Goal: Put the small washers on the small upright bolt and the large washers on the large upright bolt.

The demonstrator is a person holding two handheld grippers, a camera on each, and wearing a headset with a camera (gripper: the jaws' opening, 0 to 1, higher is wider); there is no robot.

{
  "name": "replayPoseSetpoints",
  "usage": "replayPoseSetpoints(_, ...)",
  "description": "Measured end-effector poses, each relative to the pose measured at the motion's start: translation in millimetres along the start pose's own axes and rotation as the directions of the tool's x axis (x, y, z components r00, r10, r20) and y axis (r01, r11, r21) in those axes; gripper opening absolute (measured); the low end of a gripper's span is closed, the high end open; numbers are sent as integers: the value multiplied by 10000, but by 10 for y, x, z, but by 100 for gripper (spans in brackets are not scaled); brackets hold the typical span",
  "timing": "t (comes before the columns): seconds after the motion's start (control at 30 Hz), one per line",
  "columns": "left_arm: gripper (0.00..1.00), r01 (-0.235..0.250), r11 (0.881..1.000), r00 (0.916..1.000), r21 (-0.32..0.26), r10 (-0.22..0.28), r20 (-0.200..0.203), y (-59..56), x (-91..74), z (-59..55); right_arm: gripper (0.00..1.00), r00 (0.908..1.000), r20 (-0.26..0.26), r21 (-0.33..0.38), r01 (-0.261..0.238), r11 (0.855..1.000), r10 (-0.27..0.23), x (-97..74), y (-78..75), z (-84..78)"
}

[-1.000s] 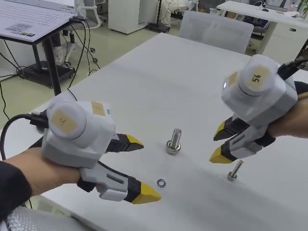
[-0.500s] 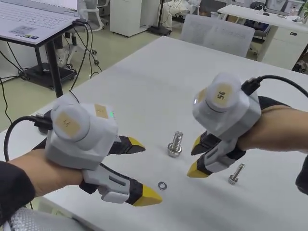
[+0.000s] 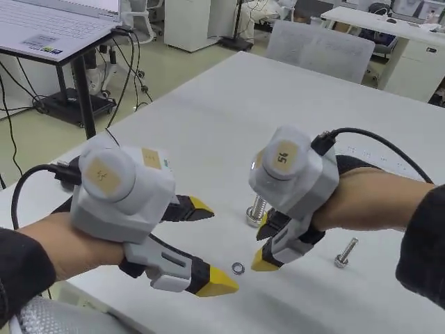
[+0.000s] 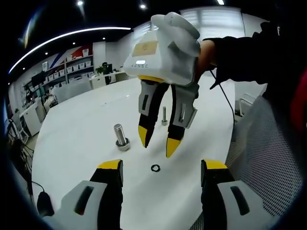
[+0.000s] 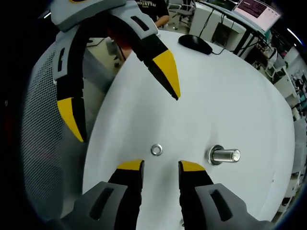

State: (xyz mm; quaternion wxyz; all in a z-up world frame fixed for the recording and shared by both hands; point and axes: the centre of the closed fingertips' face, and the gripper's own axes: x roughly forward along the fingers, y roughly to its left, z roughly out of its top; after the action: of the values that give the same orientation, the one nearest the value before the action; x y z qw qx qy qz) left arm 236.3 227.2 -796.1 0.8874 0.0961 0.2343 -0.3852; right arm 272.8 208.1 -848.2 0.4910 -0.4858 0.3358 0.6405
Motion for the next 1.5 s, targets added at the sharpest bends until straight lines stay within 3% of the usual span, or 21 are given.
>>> replayPoseSetpoints(0.3, 65, 2, 10000, 10000, 1, -2, -61, -7, -10, -18, 27, 9991, -275, -226, -321, 9992, 315, 203, 80, 20)
replayPoseSetpoints(0.8, 65, 18, 10000, 10000, -13, -18, -90, 5, -6, -24, 22, 9978, -527, -482, -437, 9979, 411, 342, 87, 15)
replayPoseSetpoints(1.5, 65, 44, 10000, 9999, 2, -44, -115, -10, 3, -18, 14, 9988, -340, -390, -367, 9986, 354, 330, 78, 23)
